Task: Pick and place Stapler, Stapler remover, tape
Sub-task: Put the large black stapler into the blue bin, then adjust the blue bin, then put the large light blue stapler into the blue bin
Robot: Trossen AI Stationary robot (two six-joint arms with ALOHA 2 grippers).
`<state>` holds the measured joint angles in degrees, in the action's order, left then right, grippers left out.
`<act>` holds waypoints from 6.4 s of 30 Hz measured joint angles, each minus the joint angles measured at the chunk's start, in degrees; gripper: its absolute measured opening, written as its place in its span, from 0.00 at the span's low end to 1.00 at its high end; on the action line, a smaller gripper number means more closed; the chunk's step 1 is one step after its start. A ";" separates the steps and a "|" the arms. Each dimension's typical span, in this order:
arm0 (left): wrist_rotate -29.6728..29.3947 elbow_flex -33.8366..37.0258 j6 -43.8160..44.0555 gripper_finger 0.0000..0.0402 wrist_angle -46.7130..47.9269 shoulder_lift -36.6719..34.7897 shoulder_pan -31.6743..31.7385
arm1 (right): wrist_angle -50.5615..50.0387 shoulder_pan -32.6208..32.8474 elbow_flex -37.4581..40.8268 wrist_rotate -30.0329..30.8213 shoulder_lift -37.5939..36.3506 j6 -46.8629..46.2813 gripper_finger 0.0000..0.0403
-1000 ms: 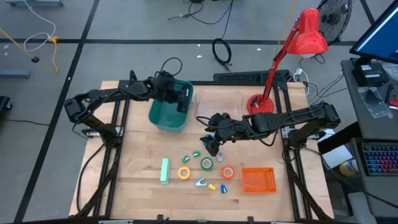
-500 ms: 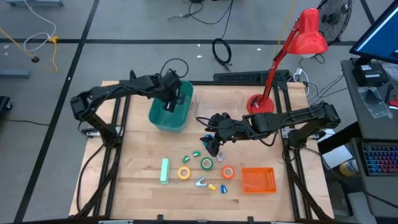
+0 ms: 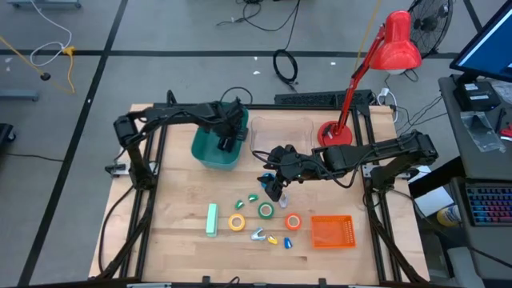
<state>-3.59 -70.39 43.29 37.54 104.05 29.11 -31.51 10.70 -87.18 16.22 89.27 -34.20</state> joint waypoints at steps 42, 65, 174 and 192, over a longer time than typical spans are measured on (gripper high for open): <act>-11.04 0.04 -5.29 0.24 28.23 -29.38 5.94 | 0.01 0.00 0.00 -0.04 0.00 -1.09 0.56; 1.17 25.51 -1.12 0.22 16.88 -38.95 9.80 | 0.02 -0.09 0.00 -0.04 0.00 -1.14 0.56; -2.63 15.41 69.93 0.52 7.38 -19.95 -58.83 | 7.06 -2.05 10.73 0.13 -0.02 9.26 0.56; 1.84 15.43 66.71 0.51 4.19 -12.95 -56.47 | 7.39 -2.86 10.73 0.16 -0.02 9.40 0.56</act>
<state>-1.74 -54.96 110.00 41.73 91.10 -27.36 -24.12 7.84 -76.44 16.38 89.25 -24.80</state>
